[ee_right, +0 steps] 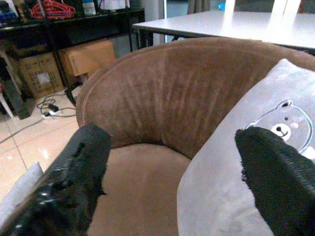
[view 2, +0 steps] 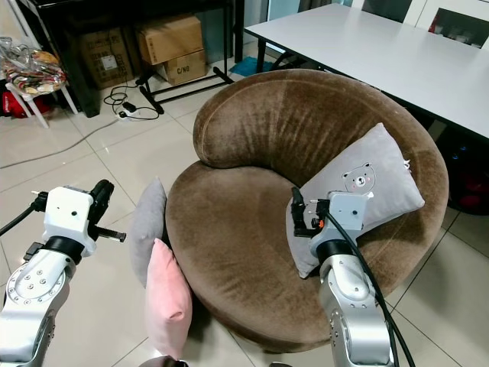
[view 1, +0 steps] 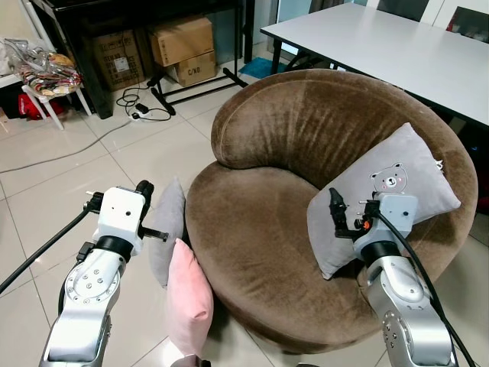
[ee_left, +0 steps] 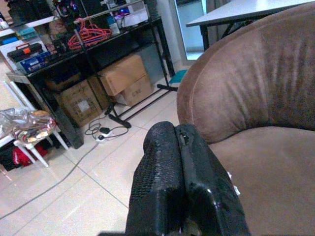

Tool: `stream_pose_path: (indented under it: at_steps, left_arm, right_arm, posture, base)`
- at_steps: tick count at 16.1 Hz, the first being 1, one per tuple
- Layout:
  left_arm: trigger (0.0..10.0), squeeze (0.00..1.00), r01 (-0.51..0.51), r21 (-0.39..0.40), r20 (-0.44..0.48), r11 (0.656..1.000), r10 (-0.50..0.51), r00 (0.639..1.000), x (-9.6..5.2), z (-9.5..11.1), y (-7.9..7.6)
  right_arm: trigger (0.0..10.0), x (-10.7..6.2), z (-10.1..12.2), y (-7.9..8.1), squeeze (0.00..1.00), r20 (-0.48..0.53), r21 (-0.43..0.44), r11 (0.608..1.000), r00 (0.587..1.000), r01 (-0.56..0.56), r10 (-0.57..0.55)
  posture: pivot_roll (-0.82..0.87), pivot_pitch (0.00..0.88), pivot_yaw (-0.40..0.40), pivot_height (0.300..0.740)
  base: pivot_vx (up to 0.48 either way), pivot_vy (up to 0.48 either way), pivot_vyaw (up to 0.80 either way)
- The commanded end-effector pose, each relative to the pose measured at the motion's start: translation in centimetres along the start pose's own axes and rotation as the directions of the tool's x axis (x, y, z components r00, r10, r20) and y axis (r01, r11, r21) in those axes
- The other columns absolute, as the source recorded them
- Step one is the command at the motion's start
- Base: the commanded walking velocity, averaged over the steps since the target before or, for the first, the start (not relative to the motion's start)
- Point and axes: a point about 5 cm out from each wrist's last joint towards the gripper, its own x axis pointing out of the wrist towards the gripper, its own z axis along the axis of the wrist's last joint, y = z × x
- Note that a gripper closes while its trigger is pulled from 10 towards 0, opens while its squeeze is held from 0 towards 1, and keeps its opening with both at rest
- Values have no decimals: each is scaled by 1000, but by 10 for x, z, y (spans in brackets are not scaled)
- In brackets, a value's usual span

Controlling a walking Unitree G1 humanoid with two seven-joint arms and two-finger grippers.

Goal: Move the pillow to the sofa from floor

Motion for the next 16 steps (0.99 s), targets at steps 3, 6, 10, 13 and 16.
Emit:
stream_pose_path:
  at_steps: [3, 6, 10, 13, 16]
  left_arm:
    - [10000, 0, -10, 16, 18, 1000, 10, 1000, 1, 4, 2]
    - [10000, 0, -16, 14, 23, 1000, 16, 1000, 3, 5, 1]
    - [10000, 0, -23, 14, 26, 1000, 22, 999, 3, 6, 2]
    - [10000, 0, -27, 14, 27, 1000, 27, 999, 4, 6, 2]
    - [10000, 0, -30, 13, 28, 999, 30, 999, 3, 6, 2]
  right_arm:
    - [10000, -2, 11, 1, 1000, 59, -25, 999, 998, -26, 27]
    - [10000, 0, 12, -3, 1000, 54, -32, 999, 999, 2, 0]
    - [10000, 3, 9, -4, 1000, 26, -22, 1000, 1000, 15, -14]
    - [10000, 4, 11, -5, 1000, 36, -53, 998, 999, 21, -19]
    - [10000, 4, 11, -8, 1000, 24, -36, 999, 999, 30, -29]
  posture:
    - [-76, 0, 9, 740]
    - [-77, 0, 7, 740]
    - [-71, 0, 2, 740]
    - [-72, 0, 0, 740]
    - [-70, 0, -6, 740]
  base:
    - [-170, 0, 0]
    - [-260, 0, 0]
    - [-251, 0, 0]
    - [-241, 0, 0]
    - [-241, 0, 0]
